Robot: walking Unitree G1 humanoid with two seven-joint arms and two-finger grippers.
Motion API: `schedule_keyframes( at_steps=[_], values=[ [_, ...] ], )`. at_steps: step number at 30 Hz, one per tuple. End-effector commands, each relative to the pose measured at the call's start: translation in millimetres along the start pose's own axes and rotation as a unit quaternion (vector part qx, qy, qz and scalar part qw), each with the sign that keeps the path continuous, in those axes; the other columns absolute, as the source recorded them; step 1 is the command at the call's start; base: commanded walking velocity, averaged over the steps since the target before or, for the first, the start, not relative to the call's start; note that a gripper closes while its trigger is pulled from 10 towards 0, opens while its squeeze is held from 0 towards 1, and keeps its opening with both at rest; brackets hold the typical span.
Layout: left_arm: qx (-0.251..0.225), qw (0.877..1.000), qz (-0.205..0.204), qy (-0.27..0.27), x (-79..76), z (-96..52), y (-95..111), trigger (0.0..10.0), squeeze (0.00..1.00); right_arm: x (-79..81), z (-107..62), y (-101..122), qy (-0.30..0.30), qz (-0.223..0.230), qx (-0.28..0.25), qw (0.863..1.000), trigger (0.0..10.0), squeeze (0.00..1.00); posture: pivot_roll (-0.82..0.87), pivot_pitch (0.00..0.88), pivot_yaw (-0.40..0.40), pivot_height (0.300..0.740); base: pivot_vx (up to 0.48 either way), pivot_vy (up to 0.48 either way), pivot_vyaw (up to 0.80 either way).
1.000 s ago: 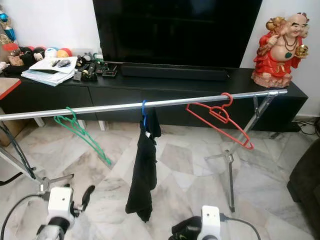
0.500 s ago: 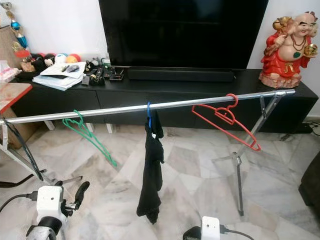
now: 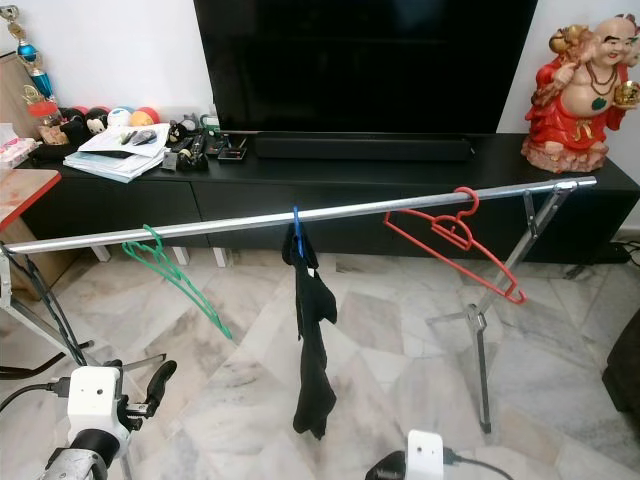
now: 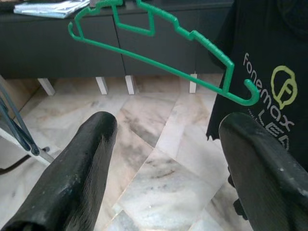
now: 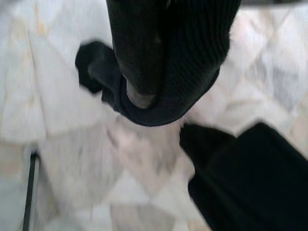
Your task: Hang hanger
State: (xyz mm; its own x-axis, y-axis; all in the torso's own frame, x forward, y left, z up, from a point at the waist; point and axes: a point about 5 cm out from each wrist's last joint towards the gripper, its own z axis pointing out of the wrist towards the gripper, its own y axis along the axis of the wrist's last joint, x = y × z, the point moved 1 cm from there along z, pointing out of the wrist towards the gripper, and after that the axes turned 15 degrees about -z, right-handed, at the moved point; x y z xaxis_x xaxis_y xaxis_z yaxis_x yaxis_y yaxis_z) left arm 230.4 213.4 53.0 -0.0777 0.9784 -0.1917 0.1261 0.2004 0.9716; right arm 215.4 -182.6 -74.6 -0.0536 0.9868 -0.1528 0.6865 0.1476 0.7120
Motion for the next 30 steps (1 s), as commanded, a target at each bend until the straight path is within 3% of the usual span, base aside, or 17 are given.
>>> schedule_keyframes(
  at_steps=[1,7,16,30],
  values=[
    [0.002,1.000,-0.001,0.004,-0.2,-1.5,3,10.0,0.00,-2.5,4.0,22,-0.007,0.000,-0.047,0.999,10.0,0.00,0.02,0.000,0.065,0.740,0.266,0.000,0.00],
    [0.008,1.000,0.000,0.010,1.2,-2.8,1,10.0,0.00,1.9,5.9,33,0.009,-0.050,-0.068,0.996,10.0,0.00,0.01,0.000,0.063,0.740,0.261,0.000,0.00],
    [0.000,1.000,-0.003,0.013,-2.1,-1.7,7,10.0,0.00,4.0,4.7,25,0.007,-0.040,-0.050,0.998,10.0,0.00,0.02,0.007,0.060,0.740,0.265,0.000,0.00],
    [-0.006,1.000,-0.009,0.012,-7.6,1.1,9,10.0,0.00,-4.9,7.3,39,-0.003,-0.038,-0.074,0.997,10.0,0.00,0.03,0.025,0.048,0.740,0.296,0.000,0.00]
  ],
)
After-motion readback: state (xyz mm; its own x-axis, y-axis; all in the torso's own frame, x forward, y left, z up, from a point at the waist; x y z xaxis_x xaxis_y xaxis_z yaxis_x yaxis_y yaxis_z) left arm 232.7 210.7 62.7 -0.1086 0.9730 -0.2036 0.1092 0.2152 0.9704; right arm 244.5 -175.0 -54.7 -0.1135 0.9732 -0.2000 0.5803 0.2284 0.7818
